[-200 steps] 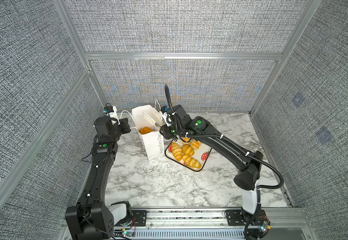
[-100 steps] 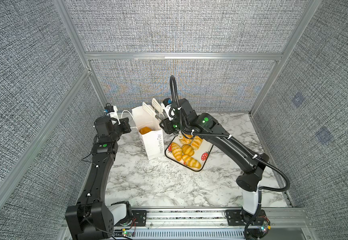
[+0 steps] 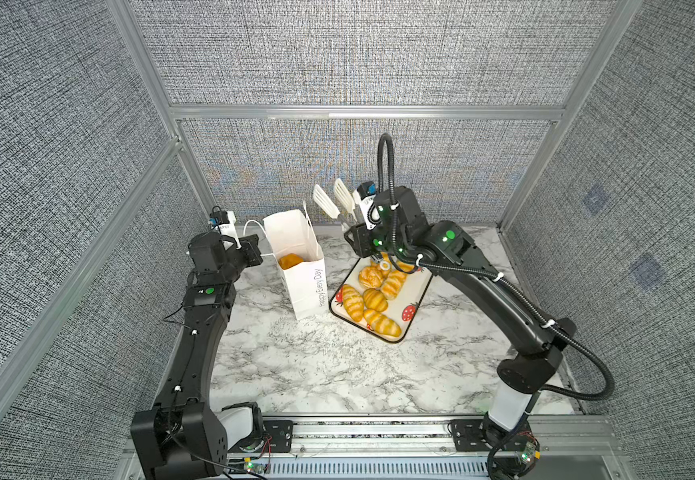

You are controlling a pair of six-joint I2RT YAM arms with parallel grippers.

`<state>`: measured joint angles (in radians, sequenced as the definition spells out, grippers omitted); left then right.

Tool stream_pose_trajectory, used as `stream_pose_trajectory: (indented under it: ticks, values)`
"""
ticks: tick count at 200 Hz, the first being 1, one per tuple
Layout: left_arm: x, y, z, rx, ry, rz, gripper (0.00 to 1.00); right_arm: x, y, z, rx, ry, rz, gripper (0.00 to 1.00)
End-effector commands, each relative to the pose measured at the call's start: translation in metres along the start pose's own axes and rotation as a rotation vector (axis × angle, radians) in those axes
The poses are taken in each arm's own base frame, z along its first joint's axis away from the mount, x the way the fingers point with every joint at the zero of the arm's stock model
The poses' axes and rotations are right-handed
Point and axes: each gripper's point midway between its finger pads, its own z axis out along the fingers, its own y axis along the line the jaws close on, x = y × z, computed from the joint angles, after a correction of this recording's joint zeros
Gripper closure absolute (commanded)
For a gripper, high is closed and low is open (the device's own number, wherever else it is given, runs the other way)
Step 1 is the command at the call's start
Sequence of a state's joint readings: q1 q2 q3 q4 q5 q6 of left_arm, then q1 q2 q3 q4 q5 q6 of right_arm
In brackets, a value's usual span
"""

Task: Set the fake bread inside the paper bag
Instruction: 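Lift the open tongs out of the bag and move them over the tray, then lower the tongs onto the flaky puff pastry and squeeze them shut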

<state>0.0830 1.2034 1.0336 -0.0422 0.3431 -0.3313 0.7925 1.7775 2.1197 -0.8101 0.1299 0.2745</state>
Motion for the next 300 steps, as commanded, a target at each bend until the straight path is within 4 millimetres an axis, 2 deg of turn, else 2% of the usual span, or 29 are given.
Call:
stream_pose_trajectory:
  ticks: [1,56,94,155,200,252,300]
  values:
    - [-0.003,-0.001,0.001,0.01,-0.012,0.005,1.0,-0.003,-0.022,-0.004,0.038,-0.025,0.101,0.54]
    - [-0.002,-0.001,0.002,0.013,-0.01,0.004,1.0,0.027,-0.082,0.0,0.125,0.014,0.3,0.54]
    - [-0.002,-0.002,0.002,0.016,-0.01,0.003,1.0,0.06,-0.115,0.01,0.159,0.072,0.442,0.54]
    - [-0.002,-0.001,0.002,0.013,-0.01,0.001,1.0,0.119,-0.129,0.025,0.17,0.143,0.615,0.54]
    - [-0.001,-0.001,0.002,0.015,-0.008,-0.001,1.0,0.153,-0.137,0.03,0.177,0.192,0.7,0.54]
    - [-0.001,-0.002,0.003,0.018,-0.008,-0.004,1.0,0.181,-0.142,0.038,0.196,0.274,0.761,0.51]
    - [-0.001,-0.002,0.002,0.017,-0.009,-0.004,1.0,0.198,-0.147,0.046,0.203,0.311,0.809,0.51]
